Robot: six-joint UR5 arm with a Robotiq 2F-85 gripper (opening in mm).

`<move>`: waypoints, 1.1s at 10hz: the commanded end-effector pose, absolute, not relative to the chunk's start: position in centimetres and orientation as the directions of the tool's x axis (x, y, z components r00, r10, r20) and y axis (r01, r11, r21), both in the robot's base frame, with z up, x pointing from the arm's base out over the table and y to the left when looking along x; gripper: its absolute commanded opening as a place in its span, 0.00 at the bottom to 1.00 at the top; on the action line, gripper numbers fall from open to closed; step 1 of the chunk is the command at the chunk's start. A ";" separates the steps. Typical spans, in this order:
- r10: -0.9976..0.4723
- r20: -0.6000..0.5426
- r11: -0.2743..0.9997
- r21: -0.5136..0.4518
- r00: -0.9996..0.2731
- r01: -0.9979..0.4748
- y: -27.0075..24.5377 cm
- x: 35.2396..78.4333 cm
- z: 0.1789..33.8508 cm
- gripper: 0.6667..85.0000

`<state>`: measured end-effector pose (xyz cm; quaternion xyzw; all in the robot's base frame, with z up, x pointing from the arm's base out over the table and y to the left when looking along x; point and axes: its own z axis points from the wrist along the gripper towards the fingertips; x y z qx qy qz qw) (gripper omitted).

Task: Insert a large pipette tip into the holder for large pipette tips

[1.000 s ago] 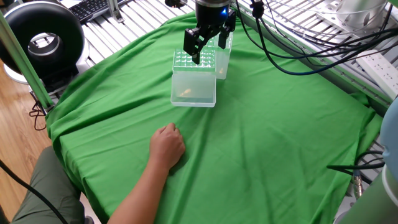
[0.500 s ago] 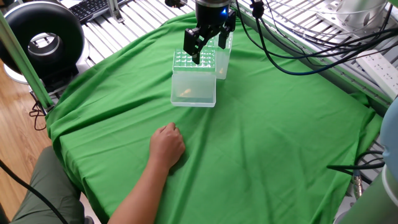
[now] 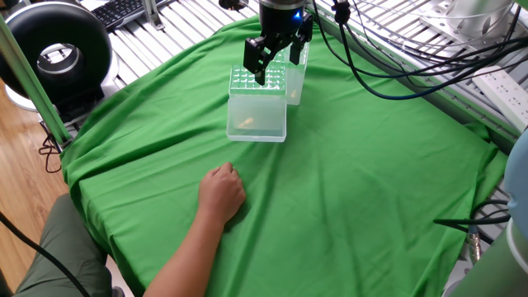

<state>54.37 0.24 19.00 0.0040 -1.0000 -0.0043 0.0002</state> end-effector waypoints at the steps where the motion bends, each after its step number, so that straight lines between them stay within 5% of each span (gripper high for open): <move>1: -0.061 0.047 0.997 0.056 -0.997 -0.059 1.6 53.1 19.1 0.00; 11: -0.095 0.061 0.995 0.024 -0.994 -0.093 -0.2 51.9 18.4 0.00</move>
